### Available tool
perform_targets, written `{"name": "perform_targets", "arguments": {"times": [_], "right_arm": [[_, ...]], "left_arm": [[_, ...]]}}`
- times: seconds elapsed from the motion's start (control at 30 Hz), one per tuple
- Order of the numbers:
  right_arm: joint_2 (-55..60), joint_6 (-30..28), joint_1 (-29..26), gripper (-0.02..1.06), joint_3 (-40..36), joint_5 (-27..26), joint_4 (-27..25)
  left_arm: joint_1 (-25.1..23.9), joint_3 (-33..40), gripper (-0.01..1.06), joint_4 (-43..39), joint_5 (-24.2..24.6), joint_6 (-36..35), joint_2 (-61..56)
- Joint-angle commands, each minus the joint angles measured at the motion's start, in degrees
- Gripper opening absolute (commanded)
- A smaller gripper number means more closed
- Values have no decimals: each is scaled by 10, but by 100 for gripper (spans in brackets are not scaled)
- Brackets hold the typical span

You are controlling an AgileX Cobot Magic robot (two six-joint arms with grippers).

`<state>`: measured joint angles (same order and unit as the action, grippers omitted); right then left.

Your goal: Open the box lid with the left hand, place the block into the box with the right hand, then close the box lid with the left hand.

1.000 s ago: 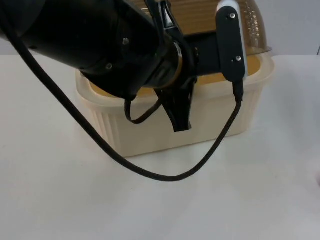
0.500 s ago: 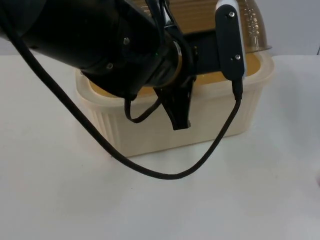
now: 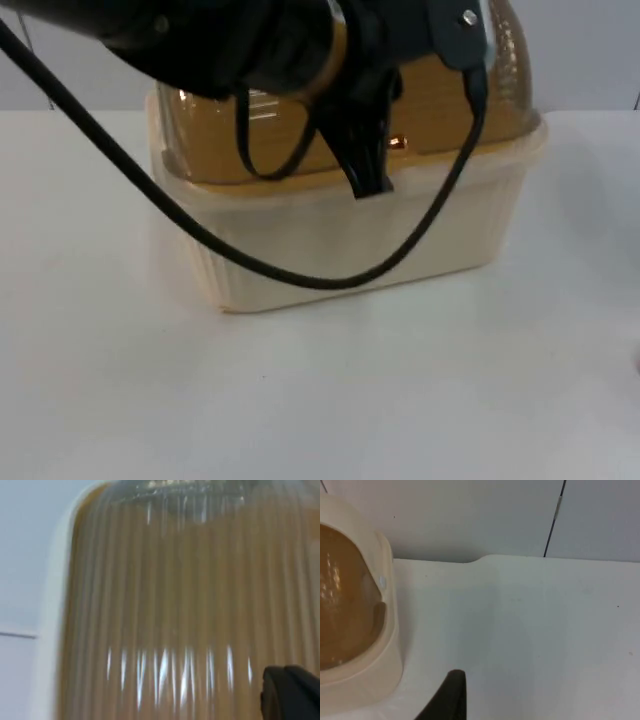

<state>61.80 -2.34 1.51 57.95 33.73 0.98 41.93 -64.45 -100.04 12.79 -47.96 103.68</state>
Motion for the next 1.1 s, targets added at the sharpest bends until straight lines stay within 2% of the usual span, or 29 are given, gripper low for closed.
{"name": "perform_targets", "arguments": {"times": [0.0, 0.07, 0.2, 0.27, 0.3, 0.37, 0.4, 0.47, 0.5, 0.57, 0.6, 0.67, 0.83, 1.0, 1.07], "right_arm": [[-1, -2, -3, 105, 4, 3, 4], [-1, -2, -3, 105, 4, 2, 4], [-1, -3, -3, 105, 4, -3, 4], [-1, -3, -3, 105, 4, -3, 4], [-1, -3, -3, 105, 4, -2, 4], [-1, -3, -3, 105, 4, -1, 4], [-1, -3, -3, 105, 4, -1, 4], [-1, -3, -3, 105, 4, -1, 4], [-1, -3, -3, 105, 4, -1, 4], [-1, -3, -3, 105, 4, -1, 4], [-1, -3, -3, 105, 4, -1, 4], [-1, -3, -3, 105, 4, -1, 4], [-1, -3, -3, 105, 4, 0, 4], [-1, 0, -3, 105, 4, 0, 4], [-1, 0, -3, 105, 4, 0, 4]], "left_arm": [[-12, -8, 0, 4, 38, 12, -4], [-13, -8, 0, 23, 26, 14, -10], [-13, -5, 0, 122, -79, 41, -34], [-13, -2, 0, 124, -97, 47, -36], [-13, -1, 0, 123, -99, 47, -36], [-13, -1, 0, 123, -57, 56, -36], [-13, -1, 0, 123, -57, 56, -36], [-13, -1, 0, 126, -21, 72, -36], [-13, 1, 0, 137, -17, 90, -38], [-12, 8, 0, 196, -38, 143, -38], [-12, 8, 0, 196, -38, 143, -38], [-9, 26, 0, 245, -72, 188, -38], [18, 74, 0, 231, -74, 207, -38], [21, 77, 0, 231, -74, 207, -33], [21, 71, 0, 231, -54, 207, -22]]}}
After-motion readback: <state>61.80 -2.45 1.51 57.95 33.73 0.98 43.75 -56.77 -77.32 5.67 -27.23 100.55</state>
